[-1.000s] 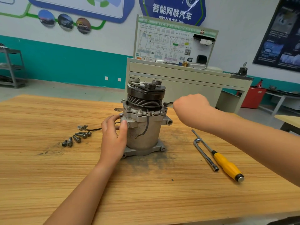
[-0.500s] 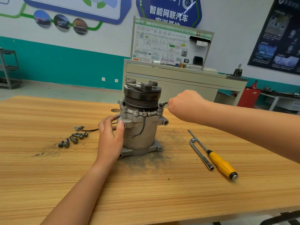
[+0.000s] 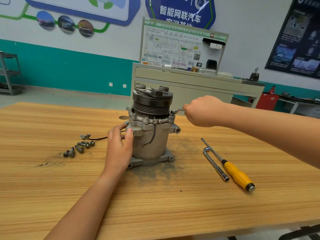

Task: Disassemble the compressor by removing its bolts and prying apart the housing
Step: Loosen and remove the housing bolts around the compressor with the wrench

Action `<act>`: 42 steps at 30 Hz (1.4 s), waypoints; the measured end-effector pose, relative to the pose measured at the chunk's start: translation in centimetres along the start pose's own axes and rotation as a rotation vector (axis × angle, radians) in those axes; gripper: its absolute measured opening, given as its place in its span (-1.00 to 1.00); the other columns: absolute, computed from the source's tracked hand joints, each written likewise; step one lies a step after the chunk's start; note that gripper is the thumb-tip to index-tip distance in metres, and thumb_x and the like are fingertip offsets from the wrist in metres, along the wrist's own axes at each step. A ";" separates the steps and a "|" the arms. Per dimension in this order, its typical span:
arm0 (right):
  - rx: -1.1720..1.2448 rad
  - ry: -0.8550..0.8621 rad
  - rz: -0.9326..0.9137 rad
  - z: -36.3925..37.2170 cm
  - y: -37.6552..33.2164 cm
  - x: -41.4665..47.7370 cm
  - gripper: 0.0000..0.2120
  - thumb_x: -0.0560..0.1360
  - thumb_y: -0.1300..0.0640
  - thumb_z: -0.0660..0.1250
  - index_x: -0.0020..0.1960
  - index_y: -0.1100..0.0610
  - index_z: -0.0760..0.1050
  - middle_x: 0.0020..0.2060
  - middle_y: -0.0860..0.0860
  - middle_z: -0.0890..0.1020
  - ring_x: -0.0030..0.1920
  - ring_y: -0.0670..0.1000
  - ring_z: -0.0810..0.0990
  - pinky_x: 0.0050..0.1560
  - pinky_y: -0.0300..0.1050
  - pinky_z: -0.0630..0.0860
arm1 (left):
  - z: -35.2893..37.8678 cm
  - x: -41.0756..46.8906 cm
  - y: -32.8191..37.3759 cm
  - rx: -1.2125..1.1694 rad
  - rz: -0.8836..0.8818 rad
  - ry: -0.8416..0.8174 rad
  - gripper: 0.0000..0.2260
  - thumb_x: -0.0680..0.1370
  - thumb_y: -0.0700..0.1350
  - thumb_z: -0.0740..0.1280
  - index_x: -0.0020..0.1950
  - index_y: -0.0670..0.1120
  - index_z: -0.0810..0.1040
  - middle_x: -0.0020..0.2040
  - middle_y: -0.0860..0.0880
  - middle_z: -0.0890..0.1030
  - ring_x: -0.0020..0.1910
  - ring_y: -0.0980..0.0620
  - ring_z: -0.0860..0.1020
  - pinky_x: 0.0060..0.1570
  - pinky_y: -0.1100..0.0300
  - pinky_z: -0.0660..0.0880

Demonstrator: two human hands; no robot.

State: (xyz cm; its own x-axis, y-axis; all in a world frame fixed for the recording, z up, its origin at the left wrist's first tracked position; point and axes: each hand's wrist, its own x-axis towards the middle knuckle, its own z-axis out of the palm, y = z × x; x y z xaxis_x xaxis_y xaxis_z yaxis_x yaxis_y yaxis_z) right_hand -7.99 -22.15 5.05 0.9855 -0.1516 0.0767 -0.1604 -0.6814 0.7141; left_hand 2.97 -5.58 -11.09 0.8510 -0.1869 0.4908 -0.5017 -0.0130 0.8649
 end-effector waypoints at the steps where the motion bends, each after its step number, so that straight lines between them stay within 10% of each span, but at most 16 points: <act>1: -0.013 0.018 -0.014 0.2 0.0 0.0 -0.79 0.60 0.18 0.02 0.04 0.20 0.41 -0.44 -0.01 0.33 -0.47 -0.04 0.28 -0.51 -0.18 0.16 | 0.0 0.0 0.0 0.001 0.000 0.001 -0.67 0.62 0.00 0.11 0.33 -0.09 0.38 0.23 0.05 0.32 -0.07 0.61 0.33 -0.19 0.68 0.25; 13: -0.112 0.029 0.019 1.7 0.4 3.5 -0.82 0.52 0.35 0.11 0.07 0.20 0.40 -0.43 0.00 0.31 -0.44 0.01 0.33 -0.51 -0.17 0.20 | 0.0 -0.3 0.3 -0.028 -0.002 0.011 -0.66 0.60 0.01 0.12 0.35 -0.06 0.35 0.23 0.07 0.32 -0.07 0.67 0.29 -0.20 0.68 0.25; 21: 0.161 0.362 -0.001 4.3 -0.5 6.7 -0.74 0.54 0.35 0.12 0.20 0.21 0.39 0.01 0.12 0.60 -0.01 0.13 0.55 0.13 -0.08 0.37 | -0.2 -0.3 0.4 -0.015 0.003 0.004 -0.65 0.61 0.00 0.12 0.37 -0.06 0.33 0.23 0.08 0.32 -0.07 0.68 0.28 -0.20 0.69 0.25; 28: 0.597 0.594 0.230 4.8 0.1 2.3 -0.74 0.63 0.12 0.04 0.16 0.27 0.38 -0.28 0.13 0.53 -0.34 0.13 0.45 -0.35 -0.09 0.25 | -0.1 -0.2 0.2 -0.016 -0.001 -0.002 -0.66 0.62 0.00 0.11 0.36 -0.07 0.34 0.23 0.06 0.32 -0.07 0.68 0.28 -0.20 0.69 0.25; 37: 0.567 0.186 0.256 3.4 -1.3 -1.3 -0.72 0.63 0.05 0.02 0.07 0.17 0.45 -0.25 0.04 0.46 -0.25 0.05 0.43 -0.27 -0.12 0.32 | -0.1 -0.2 0.2 -0.010 -0.003 -0.002 -0.67 0.61 0.02 0.11 0.35 -0.04 0.34 0.24 0.09 0.31 -0.08 0.62 0.33 -0.22 0.68 0.26; 42: 0.475 0.121 0.269 1.6 -1.9 -0.5 -0.72 0.57 0.15 0.07 -0.31 0.17 0.27 -0.37 0.05 0.39 -0.40 -0.02 0.33 -0.43 -0.15 0.22 | -0.2 -0.1 0.2 -0.017 -0.007 0.006 -0.67 0.61 0.02 0.13 0.34 -0.04 0.36 0.23 0.08 0.32 -0.03 0.46 0.39 -0.19 0.62 0.30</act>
State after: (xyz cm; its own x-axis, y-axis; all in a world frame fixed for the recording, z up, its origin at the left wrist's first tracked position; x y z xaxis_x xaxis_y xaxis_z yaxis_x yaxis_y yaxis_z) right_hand -8.24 -21.94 2.49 0.9010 -0.3009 0.3125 -0.3876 -0.8819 0.2685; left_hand 2.81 -5.34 -10.98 0.8553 -0.1805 0.4856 -0.4933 0.0029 0.8699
